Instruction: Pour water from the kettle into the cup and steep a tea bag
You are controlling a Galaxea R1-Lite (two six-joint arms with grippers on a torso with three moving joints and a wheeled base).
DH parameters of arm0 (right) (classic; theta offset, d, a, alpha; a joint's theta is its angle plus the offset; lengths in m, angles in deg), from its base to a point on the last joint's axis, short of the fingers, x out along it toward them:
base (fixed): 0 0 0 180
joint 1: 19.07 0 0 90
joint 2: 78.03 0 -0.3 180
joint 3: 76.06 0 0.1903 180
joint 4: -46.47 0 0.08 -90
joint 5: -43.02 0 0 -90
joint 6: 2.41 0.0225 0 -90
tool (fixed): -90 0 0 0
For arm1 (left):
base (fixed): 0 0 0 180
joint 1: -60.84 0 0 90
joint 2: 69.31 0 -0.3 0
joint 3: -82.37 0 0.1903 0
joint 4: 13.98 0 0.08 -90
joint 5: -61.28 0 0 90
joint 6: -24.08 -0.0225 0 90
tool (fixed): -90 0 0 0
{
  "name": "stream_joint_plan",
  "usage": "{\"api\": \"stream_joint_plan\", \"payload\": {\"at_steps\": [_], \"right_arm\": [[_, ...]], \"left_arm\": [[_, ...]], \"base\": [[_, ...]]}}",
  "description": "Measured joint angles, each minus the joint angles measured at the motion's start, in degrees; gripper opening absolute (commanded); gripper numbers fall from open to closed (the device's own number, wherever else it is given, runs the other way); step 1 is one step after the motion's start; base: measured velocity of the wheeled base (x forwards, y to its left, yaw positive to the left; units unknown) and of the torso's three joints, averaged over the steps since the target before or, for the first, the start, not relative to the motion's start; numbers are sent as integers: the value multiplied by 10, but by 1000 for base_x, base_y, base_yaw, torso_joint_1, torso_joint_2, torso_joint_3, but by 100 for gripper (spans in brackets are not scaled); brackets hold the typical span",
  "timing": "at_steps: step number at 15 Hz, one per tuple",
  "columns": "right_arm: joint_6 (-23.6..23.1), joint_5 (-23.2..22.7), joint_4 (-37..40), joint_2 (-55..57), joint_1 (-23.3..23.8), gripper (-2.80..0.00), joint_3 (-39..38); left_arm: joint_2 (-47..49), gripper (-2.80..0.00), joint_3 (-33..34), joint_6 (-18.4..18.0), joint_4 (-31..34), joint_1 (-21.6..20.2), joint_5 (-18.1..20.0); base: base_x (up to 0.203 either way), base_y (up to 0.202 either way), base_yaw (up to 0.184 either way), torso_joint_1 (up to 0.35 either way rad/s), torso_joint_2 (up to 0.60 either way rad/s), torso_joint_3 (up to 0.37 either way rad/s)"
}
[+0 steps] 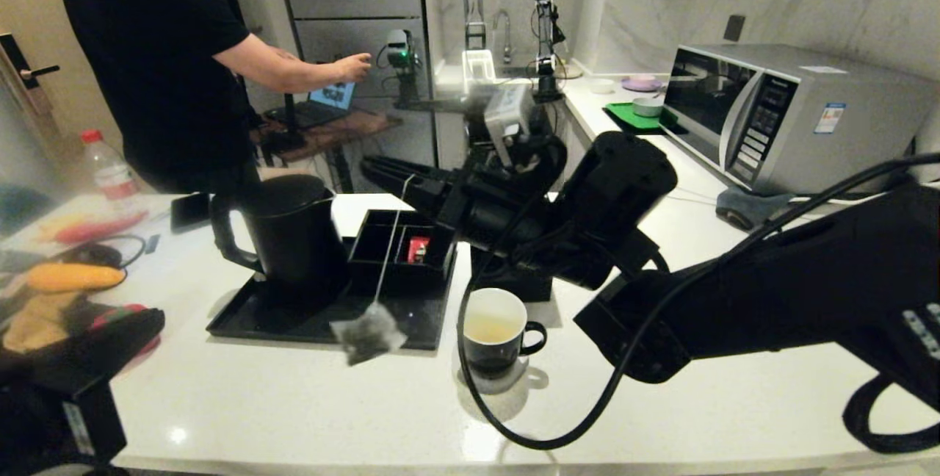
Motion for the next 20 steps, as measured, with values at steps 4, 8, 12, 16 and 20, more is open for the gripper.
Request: {"api": "stream_joint_plan", "payload": {"at_steps": [4, 8, 12, 16, 20], "right_arm": [[-14, 0, -27, -17, 27, -280, -58], [-19, 0, -67, -22, 36, -280, -109], [-23, 0, -100, -21, 55, -280, -159], [-23, 0, -102, -14, 65, -280, -166], [-23, 0, -104, -4, 75, -280, -166]], "left_arm": [[-75, -280, 49, -1, 42, -6, -37], [-164, -280, 75, -10, 121, -7, -59], [-254, -280, 102, -83, 153, -7, -63], [-323, -280, 131, -152, 156, -7, -61], [-355, -280, 145, -158, 160, -7, -62]], "base": [[0, 0, 0, 0, 0, 0], [0, 0, 0, 0, 0, 0], [0, 0, 0, 0, 0, 0], [0, 0, 0, 0, 0, 0], [0, 0, 0, 0, 0, 0]]}}
